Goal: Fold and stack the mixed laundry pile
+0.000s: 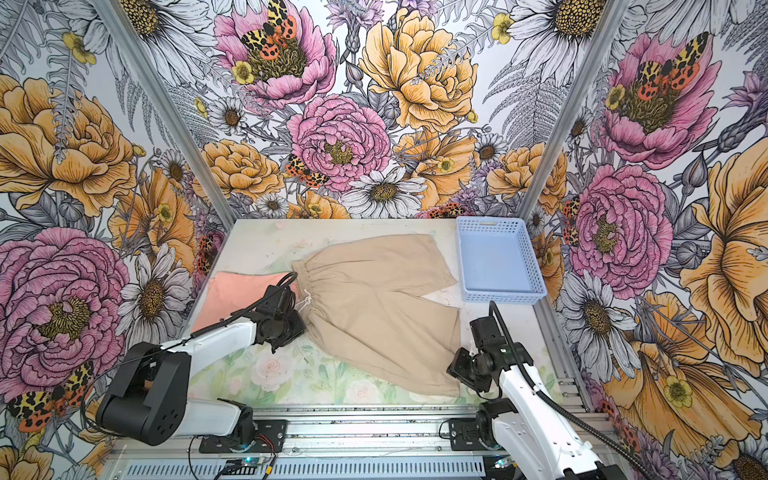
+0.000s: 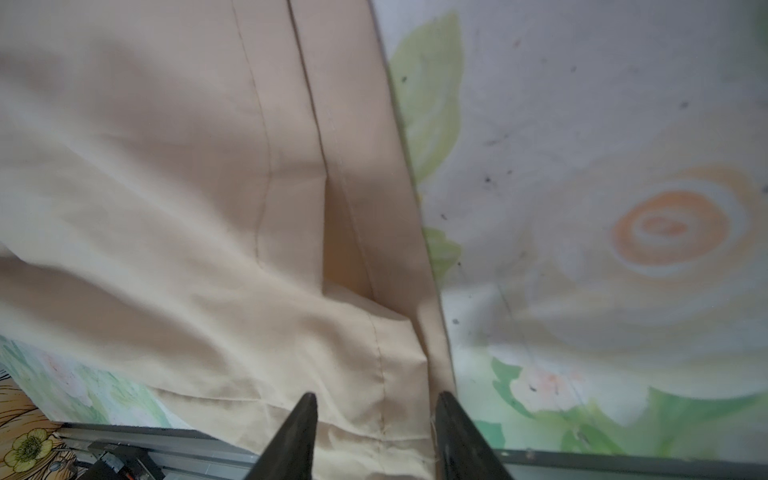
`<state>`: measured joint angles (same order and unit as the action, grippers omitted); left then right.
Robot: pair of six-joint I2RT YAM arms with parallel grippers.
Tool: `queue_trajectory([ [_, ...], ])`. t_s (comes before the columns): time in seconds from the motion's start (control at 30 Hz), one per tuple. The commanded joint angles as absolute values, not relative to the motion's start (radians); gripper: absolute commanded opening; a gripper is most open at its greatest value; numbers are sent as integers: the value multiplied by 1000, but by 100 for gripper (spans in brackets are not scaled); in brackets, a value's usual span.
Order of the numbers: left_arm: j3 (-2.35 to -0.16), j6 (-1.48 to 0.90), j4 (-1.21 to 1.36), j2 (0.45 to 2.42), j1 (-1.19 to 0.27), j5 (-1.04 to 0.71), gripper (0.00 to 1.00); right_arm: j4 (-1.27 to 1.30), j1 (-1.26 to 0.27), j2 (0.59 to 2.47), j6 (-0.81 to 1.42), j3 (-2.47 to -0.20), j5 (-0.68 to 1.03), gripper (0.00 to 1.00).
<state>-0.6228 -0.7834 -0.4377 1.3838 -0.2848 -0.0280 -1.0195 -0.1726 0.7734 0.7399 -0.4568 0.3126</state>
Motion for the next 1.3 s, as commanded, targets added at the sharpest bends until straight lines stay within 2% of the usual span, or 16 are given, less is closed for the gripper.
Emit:
queue_trajectory([
  [0.0,-614,-790,-425,1394,-282,-5,23,-1066,-212,721,800,-431,315,43],
  [0.23,-612,-790,-426,1387,-278,-6,22,-1088,-374,692,930,-403,261,40],
  [0.6,-604,-780,-425,1381,-264,-16,21,-1105,-516,674,1037,-399,210,41],
  [0.73,-598,-774,-423,1375,-256,-21,21,-1153,-588,649,1103,-423,163,55],
  [0.9,-588,-770,-419,1371,-244,-23,21,-1151,-649,662,1162,-428,102,59],
  [1.03,-586,-764,-414,1372,-239,-29,21,-1111,-670,678,1181,-414,103,50],
  [1.27,-581,-764,-412,1364,-237,-35,21,-1108,-678,668,1192,-441,85,9],
])
